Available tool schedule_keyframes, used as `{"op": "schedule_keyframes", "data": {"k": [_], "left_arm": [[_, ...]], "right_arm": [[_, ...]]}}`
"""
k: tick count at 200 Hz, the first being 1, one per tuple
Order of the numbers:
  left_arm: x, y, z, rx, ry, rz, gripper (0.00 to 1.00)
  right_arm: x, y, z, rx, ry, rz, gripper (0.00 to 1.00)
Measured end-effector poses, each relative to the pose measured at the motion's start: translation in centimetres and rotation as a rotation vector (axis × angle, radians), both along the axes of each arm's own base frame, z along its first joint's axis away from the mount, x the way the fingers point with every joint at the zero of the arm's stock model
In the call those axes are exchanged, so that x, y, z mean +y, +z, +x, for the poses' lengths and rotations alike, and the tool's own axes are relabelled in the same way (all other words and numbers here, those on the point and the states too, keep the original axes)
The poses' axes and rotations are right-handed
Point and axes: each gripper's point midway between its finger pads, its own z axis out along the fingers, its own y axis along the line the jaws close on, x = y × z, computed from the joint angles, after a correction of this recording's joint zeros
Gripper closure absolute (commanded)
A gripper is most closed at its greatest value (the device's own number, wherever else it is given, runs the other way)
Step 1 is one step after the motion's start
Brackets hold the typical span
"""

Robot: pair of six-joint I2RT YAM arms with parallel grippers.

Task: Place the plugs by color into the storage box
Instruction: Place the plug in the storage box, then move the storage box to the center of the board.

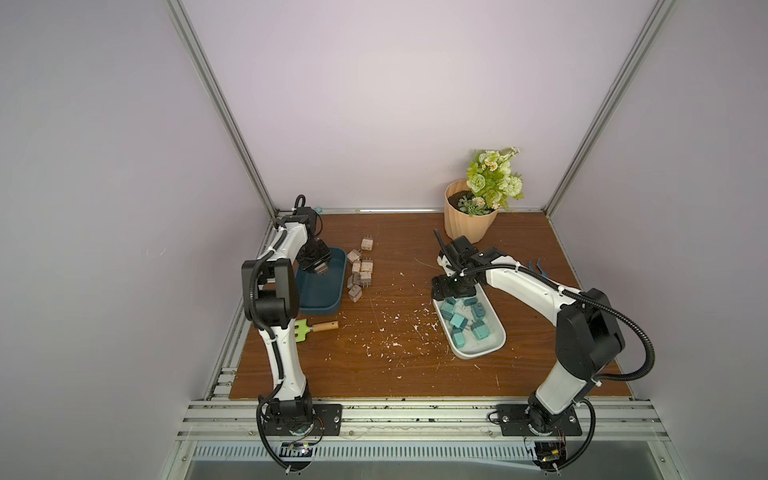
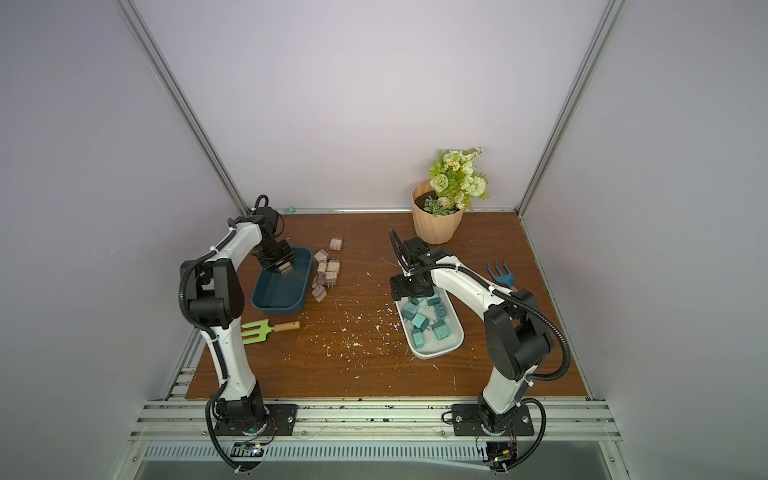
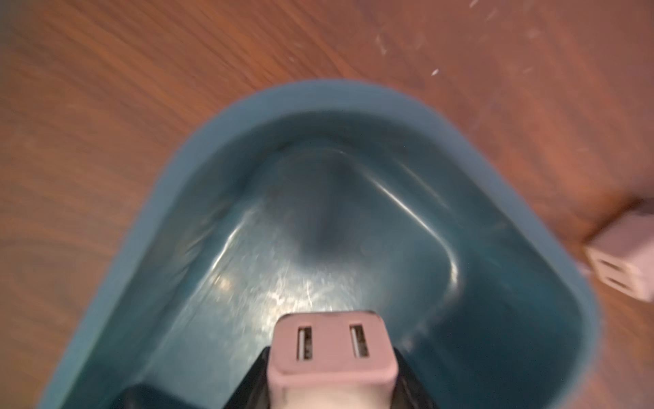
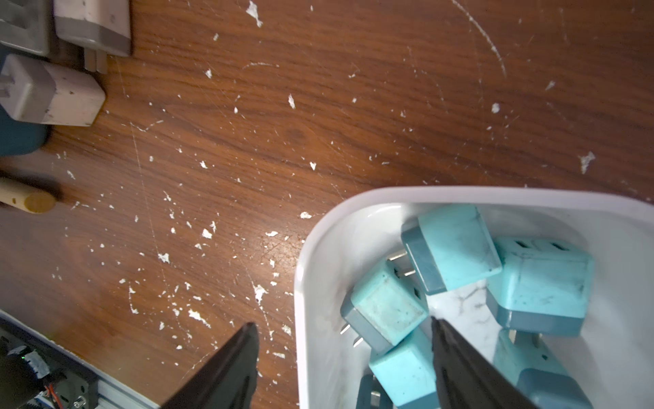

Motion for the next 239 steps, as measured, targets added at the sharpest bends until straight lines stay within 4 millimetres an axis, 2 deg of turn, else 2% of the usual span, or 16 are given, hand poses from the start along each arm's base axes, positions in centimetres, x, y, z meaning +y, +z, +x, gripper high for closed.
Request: {"op": "schedule_keyframes", "data": {"k": [21,28,63,92,113,147,156,170,188,209,239], "left_arm": [[0.2,-2.3,-0.4,0.053,-0.017,0.012,0.60],[0.3,-2.5,-0.1,0.051,-0.020,0.020,0.57],[0.4,-2.2,0.2,0.044,-0.053,0.030,0.24],[0.2,-1.7,0.2,0.033,-0.059,0.014,0.09],[-0.4,0.2,-0.2,-0.005,-0.061,-0.011,0.08],[-2.4,6.9,-1.9,-0.136,-0.053,-0.075,0.09],[-3.4,8.5,-2.4,-0.171,-0.057,-0.091,0.09],[-5.4,10.0,-3.3,-0.197,-0.079,-0.116,0.10],[-8.0,10.0,-4.4,-0.186,-0.121,-0.143,0.11],[-10.4,8.5,-5.7,-0.134,-0.168,-0.160,0.12],[-9.9,5.8,-7.7,-0.054,-0.170,-0.124,0.14]], "right_arm": [[0.0,0.1,0.0,0.002,0.000,-0.001,0.20],[0.0,0.0,-0.1,0.006,0.000,-0.003,0.20],[-0.1,0.0,-0.1,0.009,-0.001,-0.006,0.20],[-0.1,0.0,-0.1,0.009,-0.001,-0.006,0.20],[-0.1,-0.2,-0.2,0.011,-0.002,-0.006,0.20],[-0.1,-0.8,-0.6,0.028,-0.002,-0.002,0.21],[0.0,-0.8,-0.7,0.033,-0.001,0.004,0.21],[0.1,-0.7,-0.6,0.031,0.000,0.013,0.21],[0.2,-0.7,-0.5,0.027,0.000,0.017,0.21],[0.2,-0.7,-0.5,0.026,0.000,0.017,0.21],[0.3,-0.8,-0.5,0.024,0.000,0.019,0.21]]}}
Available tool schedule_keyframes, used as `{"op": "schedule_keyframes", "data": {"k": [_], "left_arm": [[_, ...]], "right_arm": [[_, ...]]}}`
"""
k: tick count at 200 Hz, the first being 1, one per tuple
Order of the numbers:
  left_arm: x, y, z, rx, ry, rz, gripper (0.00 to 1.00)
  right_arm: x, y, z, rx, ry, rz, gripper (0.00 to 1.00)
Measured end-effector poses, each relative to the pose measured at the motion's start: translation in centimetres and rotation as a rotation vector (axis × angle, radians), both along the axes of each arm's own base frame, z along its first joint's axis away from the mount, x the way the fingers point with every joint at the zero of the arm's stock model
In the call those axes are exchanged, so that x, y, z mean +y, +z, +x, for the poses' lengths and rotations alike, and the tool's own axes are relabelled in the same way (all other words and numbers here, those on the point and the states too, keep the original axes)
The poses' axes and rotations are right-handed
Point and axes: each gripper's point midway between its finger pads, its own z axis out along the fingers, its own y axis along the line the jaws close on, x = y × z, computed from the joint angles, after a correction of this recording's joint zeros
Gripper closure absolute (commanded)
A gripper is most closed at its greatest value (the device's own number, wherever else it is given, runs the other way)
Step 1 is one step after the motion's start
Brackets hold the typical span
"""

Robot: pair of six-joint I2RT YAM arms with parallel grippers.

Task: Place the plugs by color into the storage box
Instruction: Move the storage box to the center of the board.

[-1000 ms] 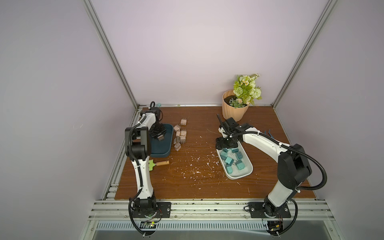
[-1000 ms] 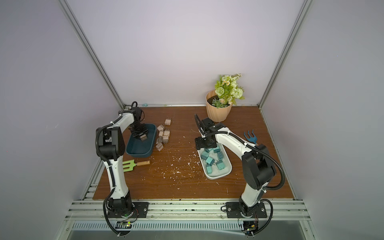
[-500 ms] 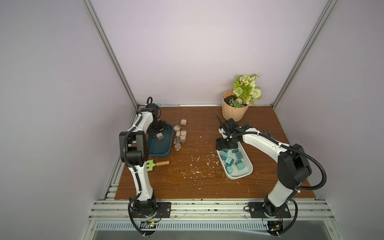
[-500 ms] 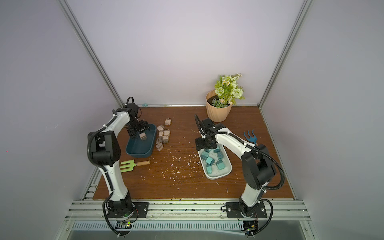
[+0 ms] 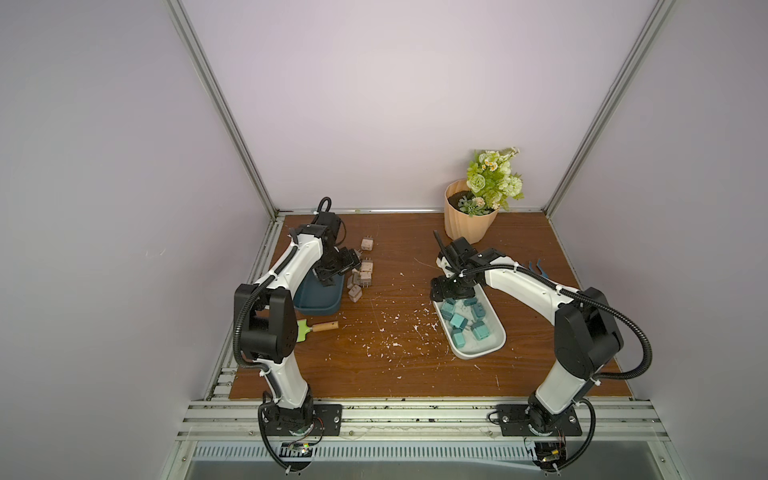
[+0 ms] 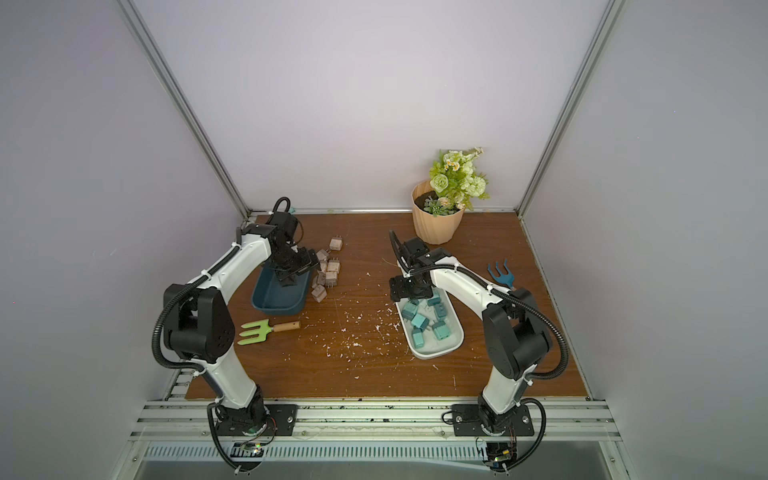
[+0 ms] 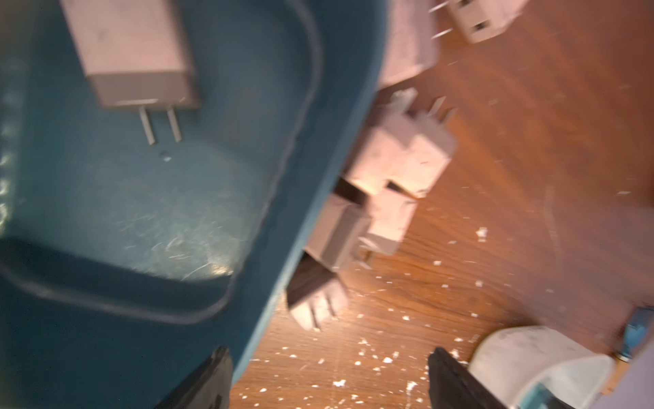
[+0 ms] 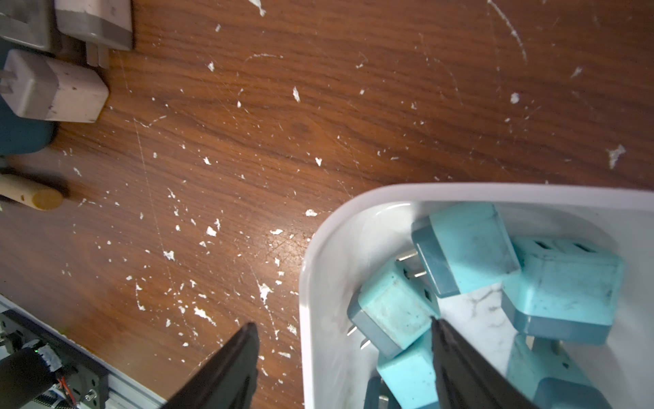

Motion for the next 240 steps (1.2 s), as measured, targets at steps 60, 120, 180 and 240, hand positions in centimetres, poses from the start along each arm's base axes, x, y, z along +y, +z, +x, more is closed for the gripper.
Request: {"op": "schedule_keyframes", "data": {"k": [60,120,180,240], "left_arm": [[2.1,-4.2,0.5,0.095,-0.007,0.125,0.19],[3.6,-5.3,3.7,0.081,0.024,0.152,0.21],[6.5,-6.6,3.8,0.113,0.073,0.175,0.21],[7.4,-2.7,4.6,0.024,0.037,0.235,0.13]], "right_arm": [[-0.8,-2.0,-1.2,0.041,-0.002,-0.024,0.21],[-0.8,-2.0,-1.3,0.042,-0.009,-0.023,0.20],[-0.8,-2.0,-1.3,0.042,-0.010,-0.023,0.20],[-0.8,-2.0,-1.2,0.041,-0.009,-0.022,0.21]]}}
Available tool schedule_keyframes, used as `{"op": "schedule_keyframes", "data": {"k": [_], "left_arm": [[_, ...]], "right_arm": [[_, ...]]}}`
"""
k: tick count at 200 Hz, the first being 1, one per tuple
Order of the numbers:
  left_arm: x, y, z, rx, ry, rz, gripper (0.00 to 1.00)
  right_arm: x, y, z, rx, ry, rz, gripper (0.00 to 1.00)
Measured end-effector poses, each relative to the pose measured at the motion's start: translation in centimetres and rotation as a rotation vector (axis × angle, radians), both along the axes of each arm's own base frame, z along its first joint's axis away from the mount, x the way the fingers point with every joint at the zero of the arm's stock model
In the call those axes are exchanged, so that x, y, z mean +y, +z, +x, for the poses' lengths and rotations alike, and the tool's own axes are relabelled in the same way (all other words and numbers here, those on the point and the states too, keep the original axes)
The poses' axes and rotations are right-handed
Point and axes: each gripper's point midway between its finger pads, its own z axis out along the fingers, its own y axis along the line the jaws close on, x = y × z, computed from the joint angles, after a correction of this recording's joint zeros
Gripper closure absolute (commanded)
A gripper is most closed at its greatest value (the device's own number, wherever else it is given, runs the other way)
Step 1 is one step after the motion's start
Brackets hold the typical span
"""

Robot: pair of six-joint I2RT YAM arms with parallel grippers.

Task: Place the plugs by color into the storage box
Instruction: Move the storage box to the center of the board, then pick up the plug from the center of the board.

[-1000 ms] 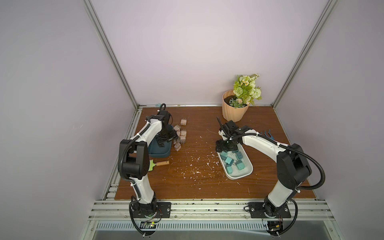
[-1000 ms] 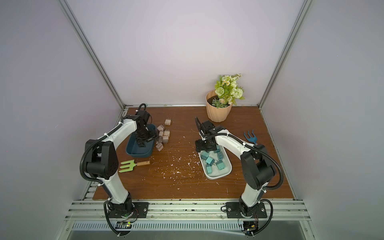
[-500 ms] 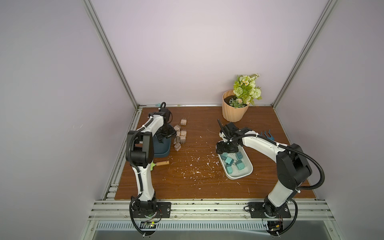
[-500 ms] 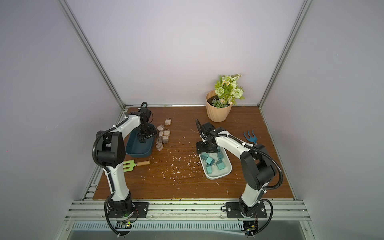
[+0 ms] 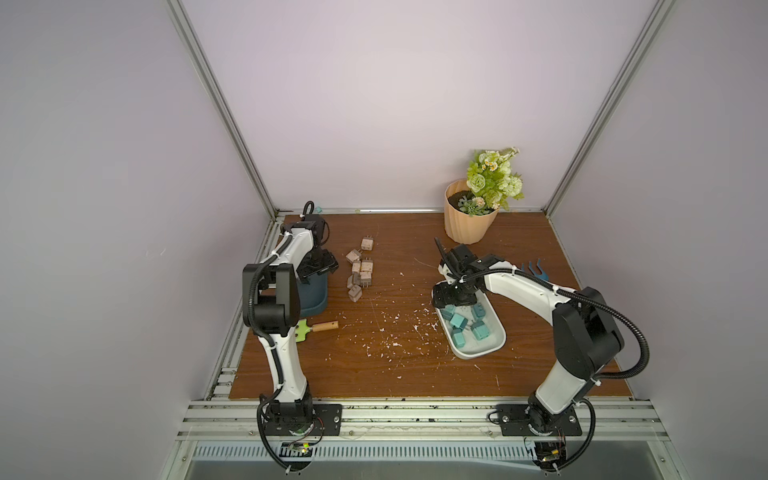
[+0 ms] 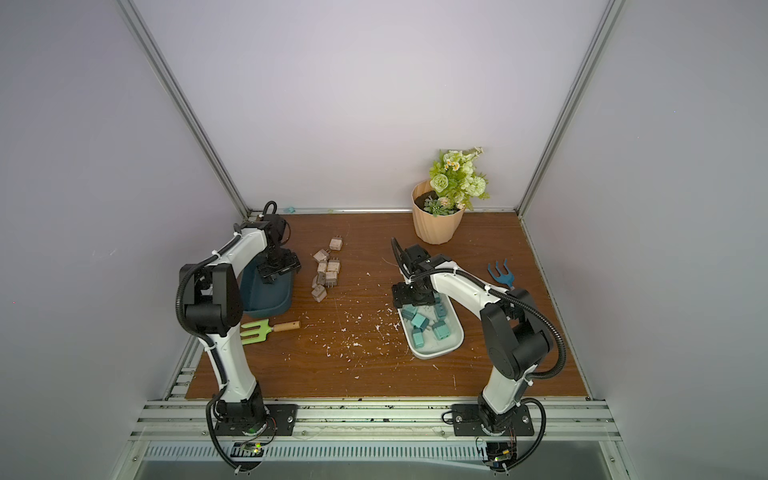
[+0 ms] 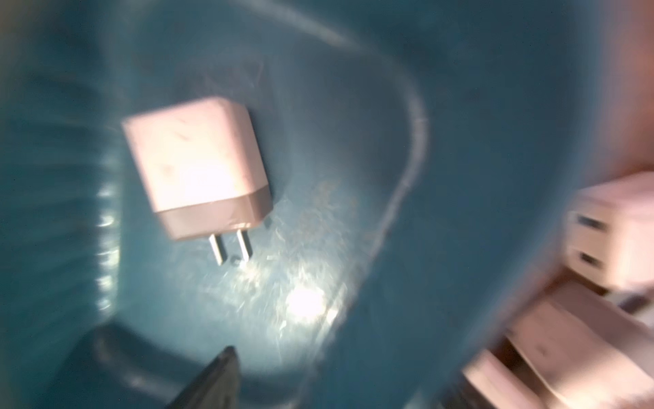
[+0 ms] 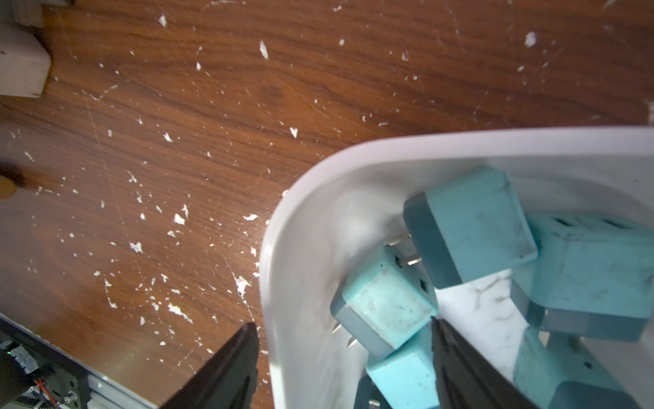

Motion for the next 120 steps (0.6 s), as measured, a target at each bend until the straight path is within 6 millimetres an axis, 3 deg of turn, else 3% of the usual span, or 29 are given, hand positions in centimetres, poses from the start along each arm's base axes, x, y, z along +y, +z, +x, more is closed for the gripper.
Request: {"op": "schedule_keyframes", "data": {"k": [28,58,80,120], "left_arm": [[-6.0,4.2,1.1,-0.120,-0.158,-0.020,0.11],[-11.2,5.1,-0.1,-0.136,-0.325,-0.043,0.10],[-12.6,4.7,-0.8,-0.120,-0.408,-0.035,0.09],[-12.6,2.9,-1.3,-0.073,-0.500,0.003,0.07]], "right_arm": [[0.1,0.0,0.0,0.000,0.001,0.001,0.21],[0.2,0.2,0.2,-0.007,0.000,0.005,0.21],[0.2,0.2,0.2,-0.007,0.000,0.005,0.20],[0.3,-0.1,0.0,-0.004,-0.001,0.006,0.21]]}}
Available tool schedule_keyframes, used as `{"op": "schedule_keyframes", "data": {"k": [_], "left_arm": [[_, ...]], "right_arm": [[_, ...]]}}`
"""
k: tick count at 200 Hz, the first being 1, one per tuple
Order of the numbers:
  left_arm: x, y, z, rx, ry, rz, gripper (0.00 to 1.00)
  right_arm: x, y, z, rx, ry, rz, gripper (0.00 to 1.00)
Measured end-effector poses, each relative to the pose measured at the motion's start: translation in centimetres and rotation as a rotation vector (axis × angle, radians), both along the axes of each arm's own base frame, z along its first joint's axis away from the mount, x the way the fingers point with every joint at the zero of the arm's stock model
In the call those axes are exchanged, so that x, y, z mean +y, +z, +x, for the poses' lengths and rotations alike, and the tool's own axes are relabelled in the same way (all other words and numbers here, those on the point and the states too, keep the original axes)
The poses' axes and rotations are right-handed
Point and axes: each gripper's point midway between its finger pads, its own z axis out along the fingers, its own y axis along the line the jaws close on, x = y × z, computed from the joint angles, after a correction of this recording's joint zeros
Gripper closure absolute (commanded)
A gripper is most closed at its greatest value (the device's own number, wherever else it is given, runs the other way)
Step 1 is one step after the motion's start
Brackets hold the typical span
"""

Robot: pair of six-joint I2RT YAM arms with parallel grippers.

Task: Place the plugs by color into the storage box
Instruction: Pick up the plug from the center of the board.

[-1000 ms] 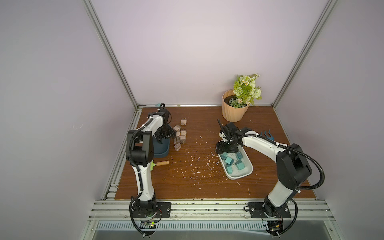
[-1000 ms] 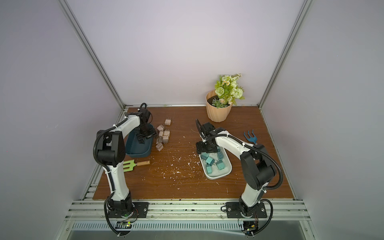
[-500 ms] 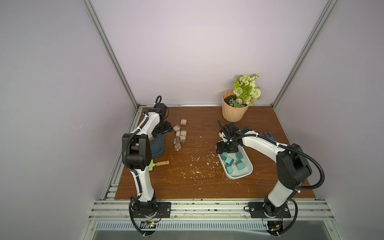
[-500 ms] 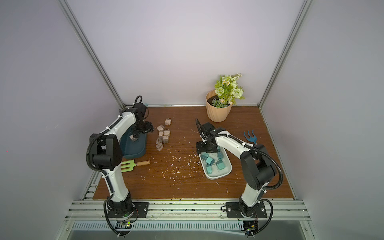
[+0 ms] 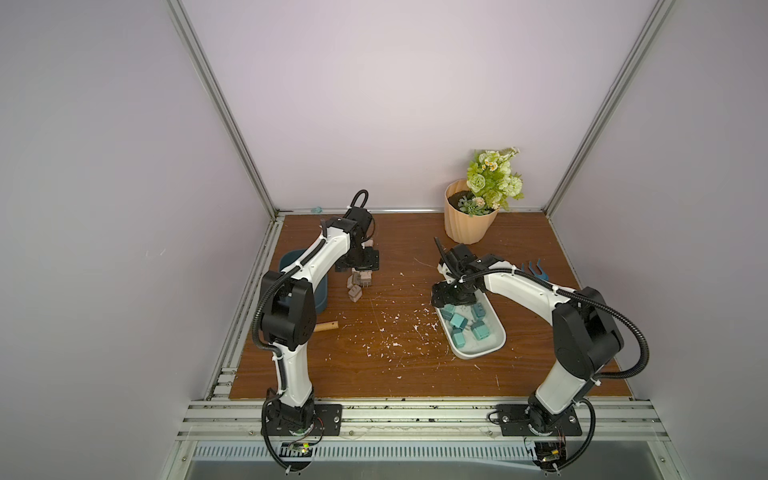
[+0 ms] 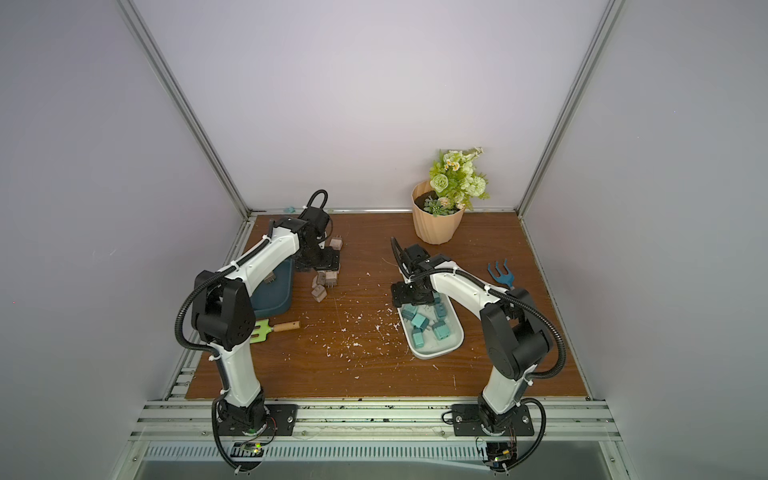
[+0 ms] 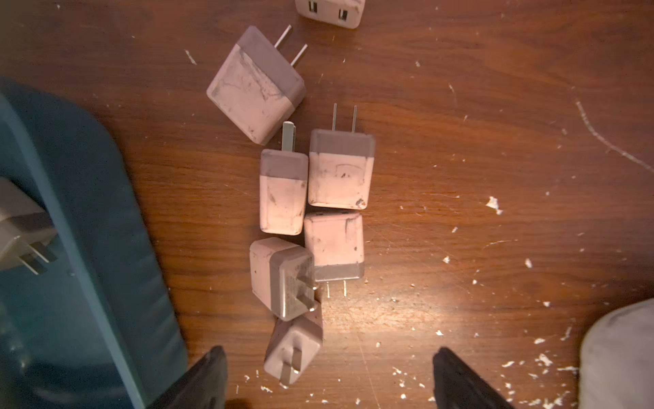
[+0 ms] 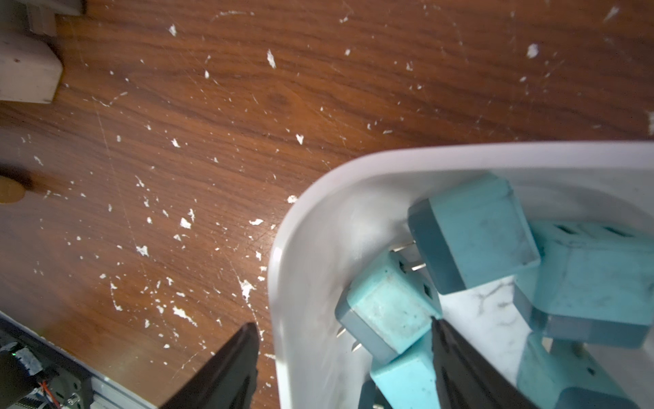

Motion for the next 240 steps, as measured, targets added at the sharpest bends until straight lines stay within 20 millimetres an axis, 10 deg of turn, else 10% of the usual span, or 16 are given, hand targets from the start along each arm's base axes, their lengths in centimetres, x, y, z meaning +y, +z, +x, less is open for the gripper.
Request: {"op": "schedule_keyframes", "data": {"k": [68,131,240], "left_arm": [[0.4,-5.0,-3.3,0.117,-0.082,0.039,0.10],[0.9,-8.6,-5.9,0.186,-0.084,0.037,0.33],[0.1,-8.5,-5.7,0.154,-0.086,-0.012,0.48]], "right_arm": [[-0.3,-0.6,-0.5,0.019,-0.008,-0.009,0.20],[0.0,-0.6,-0.7,0.021,-0.005,-0.009,0.20],[0.8,-0.8,-1.2,0.022,0.015,-0.008,0.20]]}}
